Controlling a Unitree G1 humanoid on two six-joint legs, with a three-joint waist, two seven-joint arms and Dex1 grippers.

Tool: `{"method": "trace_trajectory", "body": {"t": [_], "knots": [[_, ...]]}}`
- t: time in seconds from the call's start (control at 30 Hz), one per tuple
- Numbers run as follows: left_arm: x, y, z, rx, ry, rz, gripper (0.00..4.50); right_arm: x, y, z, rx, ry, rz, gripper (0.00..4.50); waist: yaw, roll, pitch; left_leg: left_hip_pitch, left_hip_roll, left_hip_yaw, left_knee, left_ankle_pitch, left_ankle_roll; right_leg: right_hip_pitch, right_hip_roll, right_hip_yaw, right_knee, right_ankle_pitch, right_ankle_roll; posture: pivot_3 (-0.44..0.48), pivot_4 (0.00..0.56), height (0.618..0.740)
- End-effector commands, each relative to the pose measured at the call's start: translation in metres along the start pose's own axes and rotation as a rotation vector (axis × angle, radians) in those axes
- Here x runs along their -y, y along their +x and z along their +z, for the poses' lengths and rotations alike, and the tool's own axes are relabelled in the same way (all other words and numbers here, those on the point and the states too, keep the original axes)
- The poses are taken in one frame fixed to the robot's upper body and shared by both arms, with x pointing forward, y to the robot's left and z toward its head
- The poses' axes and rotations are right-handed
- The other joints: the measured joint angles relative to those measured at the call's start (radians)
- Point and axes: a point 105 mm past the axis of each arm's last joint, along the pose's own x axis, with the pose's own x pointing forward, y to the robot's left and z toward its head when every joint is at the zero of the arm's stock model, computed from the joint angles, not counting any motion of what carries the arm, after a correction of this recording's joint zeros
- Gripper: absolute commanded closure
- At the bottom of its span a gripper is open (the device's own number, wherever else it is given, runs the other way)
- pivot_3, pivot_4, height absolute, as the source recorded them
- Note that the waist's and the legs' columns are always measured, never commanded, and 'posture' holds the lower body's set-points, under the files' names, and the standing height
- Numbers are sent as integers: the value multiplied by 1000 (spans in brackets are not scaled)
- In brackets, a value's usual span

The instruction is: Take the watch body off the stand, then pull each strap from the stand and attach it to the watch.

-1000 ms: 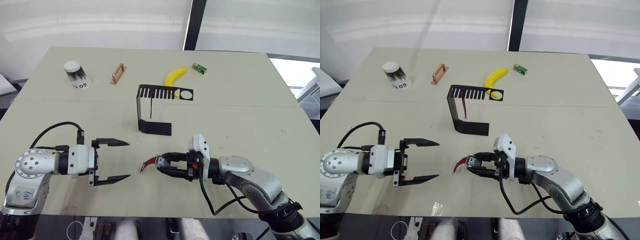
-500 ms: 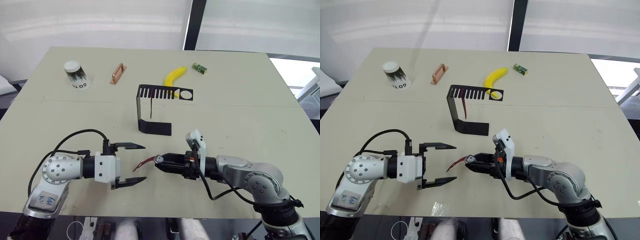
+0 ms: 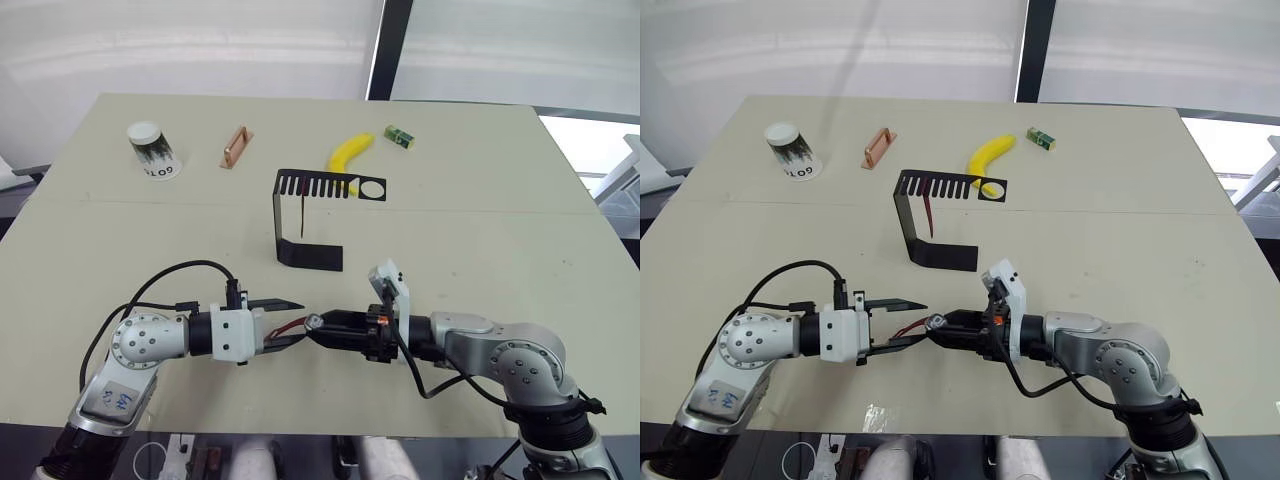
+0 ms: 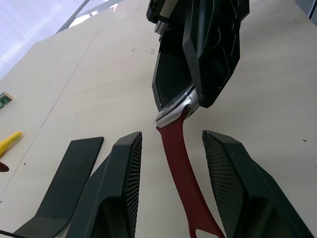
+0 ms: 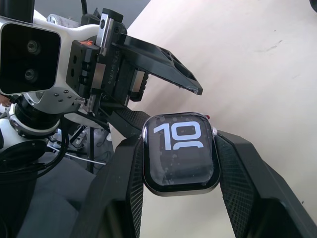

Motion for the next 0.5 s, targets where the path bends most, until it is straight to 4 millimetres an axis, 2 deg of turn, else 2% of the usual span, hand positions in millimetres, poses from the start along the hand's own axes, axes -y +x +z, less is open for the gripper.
{"method": "trace_trajectory", "body": {"t": [0.03,0.27,0.37,0.43,0.47,0.5], "knots": [[-1,2,4,10,26,9,2379,-11,-1,10,35,-39,26,2893,0,0,0,0,0,0,0,0,0,0,0,0,0,0,0,0,150,729],[-2,3,3,1,30,15,2379,-9,-1,11,37,-34,19,2893,0,0,0,0,0,0,0,0,0,0,0,0,0,0,0,0,150,729],[-2,3,2,-2,31,15,3255,-9,-1,10,32,-33,16,2893,0,0,0,0,0,0,0,0,0,0,0,0,0,0,0,0,150,729],[-4,3,1,-6,35,21,4259,-8,-1,10,30,-32,13,2893,0,0,0,0,0,0,0,0,0,0,0,0,0,0,0,0,150,729],[-4,3,1,-7,37,25,4500,-8,-1,10,32,-31,11,2893,0,0,0,0,0,0,0,0,0,0,0,0,0,0,0,0,150,729],[-5,3,1,-8,39,29,4500,-7,-1,10,33,-29,10,2893,0,0,0,0,0,0,0,0,0,0,0,0,0,0,0,0,150,729]]}}
